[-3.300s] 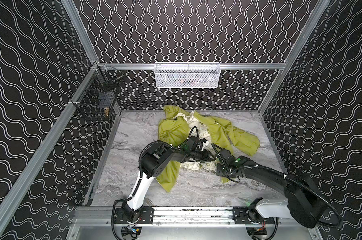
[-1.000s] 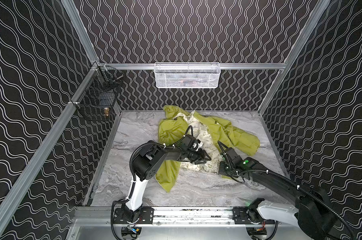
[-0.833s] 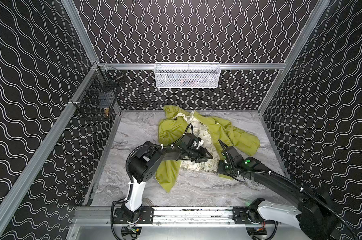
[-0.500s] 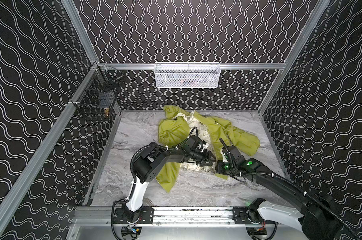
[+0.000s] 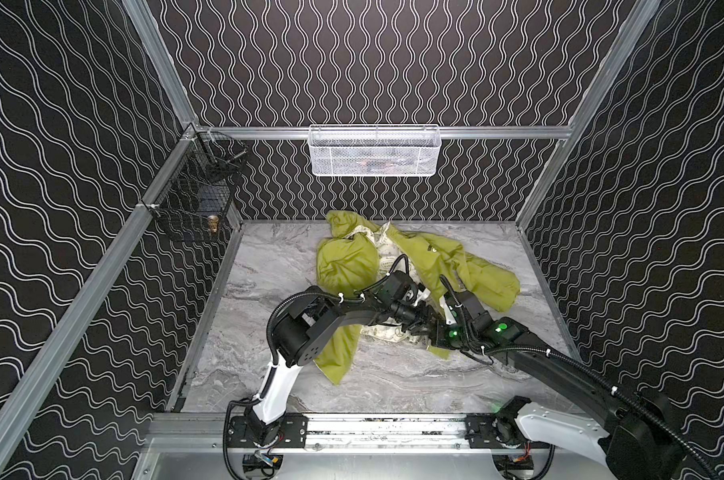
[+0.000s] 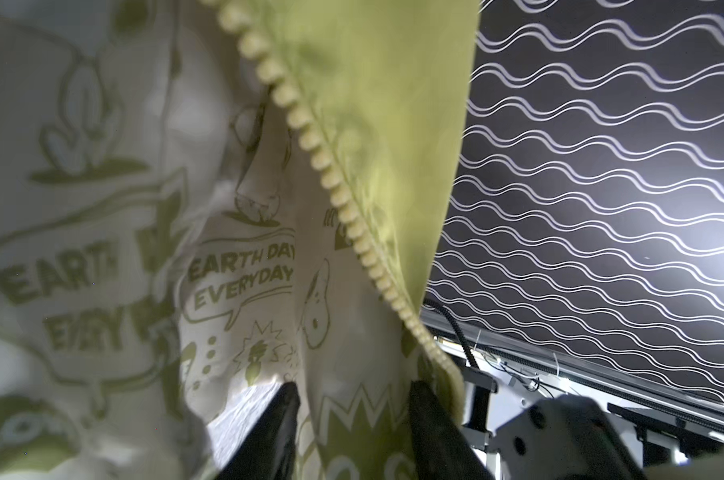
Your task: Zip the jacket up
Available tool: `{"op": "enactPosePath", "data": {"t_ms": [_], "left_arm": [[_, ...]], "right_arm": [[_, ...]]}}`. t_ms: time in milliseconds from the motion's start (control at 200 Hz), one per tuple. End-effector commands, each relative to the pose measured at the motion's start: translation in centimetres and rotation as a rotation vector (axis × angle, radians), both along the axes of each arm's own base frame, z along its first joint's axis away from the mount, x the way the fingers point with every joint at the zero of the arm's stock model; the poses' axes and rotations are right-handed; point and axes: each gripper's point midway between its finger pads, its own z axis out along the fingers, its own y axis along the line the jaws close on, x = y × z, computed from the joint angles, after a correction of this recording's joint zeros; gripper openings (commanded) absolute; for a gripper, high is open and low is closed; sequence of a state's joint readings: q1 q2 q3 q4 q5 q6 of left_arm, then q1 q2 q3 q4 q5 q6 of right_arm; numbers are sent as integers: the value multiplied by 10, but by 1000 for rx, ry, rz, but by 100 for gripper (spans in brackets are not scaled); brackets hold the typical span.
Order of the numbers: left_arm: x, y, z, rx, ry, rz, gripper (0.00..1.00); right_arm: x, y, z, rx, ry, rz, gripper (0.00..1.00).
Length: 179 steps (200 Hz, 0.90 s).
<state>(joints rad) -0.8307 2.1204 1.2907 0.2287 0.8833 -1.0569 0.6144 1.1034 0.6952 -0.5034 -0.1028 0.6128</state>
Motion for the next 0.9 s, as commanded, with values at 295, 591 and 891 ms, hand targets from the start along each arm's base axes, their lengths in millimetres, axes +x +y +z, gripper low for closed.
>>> {"op": "enactPosePath", "data": {"t_ms": [295,591,891], "left_arm": [[-9,4,-10,25,-6,-61,11],[6,20,11,-46,-48,2,53],[13,16,35,-175,-65,1,56]], "right_arm": [[5,3,-1,-15,0,9,0],[4,6,8,-2,2,21,0],[2,16,12,44,1,66,0]]}}
